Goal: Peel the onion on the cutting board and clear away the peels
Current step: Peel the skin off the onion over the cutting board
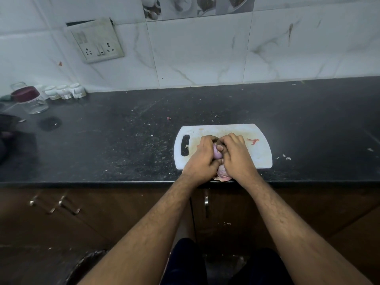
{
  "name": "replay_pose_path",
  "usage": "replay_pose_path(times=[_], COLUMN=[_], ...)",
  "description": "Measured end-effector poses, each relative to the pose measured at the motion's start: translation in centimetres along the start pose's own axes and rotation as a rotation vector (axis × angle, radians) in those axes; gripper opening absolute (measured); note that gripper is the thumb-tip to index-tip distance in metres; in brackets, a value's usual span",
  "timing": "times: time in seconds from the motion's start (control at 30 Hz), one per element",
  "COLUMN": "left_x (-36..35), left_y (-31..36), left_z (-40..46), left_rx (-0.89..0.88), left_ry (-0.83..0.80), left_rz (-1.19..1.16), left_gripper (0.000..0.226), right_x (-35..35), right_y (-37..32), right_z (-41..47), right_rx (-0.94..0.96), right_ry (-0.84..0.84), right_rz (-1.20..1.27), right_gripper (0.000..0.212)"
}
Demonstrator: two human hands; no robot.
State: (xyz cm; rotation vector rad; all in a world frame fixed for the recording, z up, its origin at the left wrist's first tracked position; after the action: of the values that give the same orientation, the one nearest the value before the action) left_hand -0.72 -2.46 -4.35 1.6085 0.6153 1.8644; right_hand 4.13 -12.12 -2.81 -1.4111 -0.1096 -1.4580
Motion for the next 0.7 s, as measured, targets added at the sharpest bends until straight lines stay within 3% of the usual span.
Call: replay_pose_path(times=[0.33,0.7], left_x=[0.1,0.0], left_y=[-1.2,-1.5], left_z=[0.4,0.5], left_rx=[0.088,0.061], left_ry=[-0.065,-0.045], left_rz=[-0.112,-0.1], left_gripper=[0.059,0.061], right_x=[0.2,0.3], right_y=[-0.1,1.4], right_z=[-0.1,-0.1], right_rx=[-0.005,-0.071], right_ry=[-0.047,-0.033], right_rz=[0.094,0.33], right_gripper=[0.012,0.014])
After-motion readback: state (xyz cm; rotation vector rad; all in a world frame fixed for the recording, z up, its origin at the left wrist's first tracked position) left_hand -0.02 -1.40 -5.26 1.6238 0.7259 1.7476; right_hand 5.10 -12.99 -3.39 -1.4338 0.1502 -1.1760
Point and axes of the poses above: each hand's wrist, its own z-axis towards the middle knuckle, its own x-axis out of the back of the hand, y = z × x, the point moved 8 cm from there along z, towards the middle knuckle, and after that the axes turned 14 degrees about -y, right-handed, at the moved point
